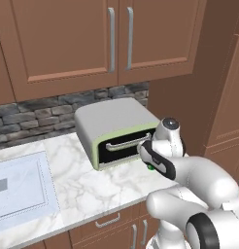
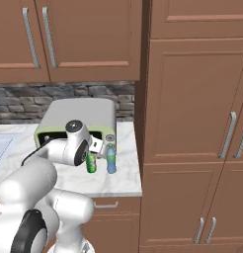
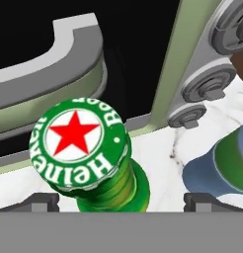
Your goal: Place the drinks on the dining counter in a tight cluster.
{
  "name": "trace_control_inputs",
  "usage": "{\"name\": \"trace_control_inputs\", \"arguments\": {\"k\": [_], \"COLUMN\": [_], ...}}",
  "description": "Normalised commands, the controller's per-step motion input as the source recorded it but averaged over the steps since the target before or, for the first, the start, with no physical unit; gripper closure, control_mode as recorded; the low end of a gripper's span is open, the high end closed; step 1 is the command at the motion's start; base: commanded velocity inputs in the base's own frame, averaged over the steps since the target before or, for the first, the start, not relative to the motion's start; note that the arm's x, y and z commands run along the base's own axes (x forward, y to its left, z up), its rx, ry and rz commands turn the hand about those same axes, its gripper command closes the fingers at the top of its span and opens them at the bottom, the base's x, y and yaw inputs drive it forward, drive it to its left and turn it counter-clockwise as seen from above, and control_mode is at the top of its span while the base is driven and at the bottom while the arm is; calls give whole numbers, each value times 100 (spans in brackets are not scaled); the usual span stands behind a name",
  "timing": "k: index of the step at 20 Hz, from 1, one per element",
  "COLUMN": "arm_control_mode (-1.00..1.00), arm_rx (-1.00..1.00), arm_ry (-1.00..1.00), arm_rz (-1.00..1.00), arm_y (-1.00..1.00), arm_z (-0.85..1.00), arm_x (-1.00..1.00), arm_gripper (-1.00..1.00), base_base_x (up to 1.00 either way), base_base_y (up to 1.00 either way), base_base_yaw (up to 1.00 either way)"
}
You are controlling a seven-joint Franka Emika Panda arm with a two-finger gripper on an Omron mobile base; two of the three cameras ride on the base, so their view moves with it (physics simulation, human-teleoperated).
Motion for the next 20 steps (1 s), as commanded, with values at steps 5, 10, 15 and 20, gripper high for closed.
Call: {"name": "trace_control_inputs", "arguments": {"k": [5, 10, 15, 20], "arm_control_mode": [-100, -100, -100, -100], "arm_rx": [0, 0, 0, 0], "arm_ry": [-1, -2, -1, 0], "arm_rz": [0, 0, 0, 0], "arm_y": [0, 0, 0, 0], "arm_z": [-13, -18, -4, 0], "arm_x": [-1, -4, -9, -7], "arm_gripper": [-100, -100, -100, -100], "base_base_x": [0, 0, 0, 0], "base_base_y": [0, 0, 0, 0], "base_base_yaw": [0, 0, 0, 0]}}
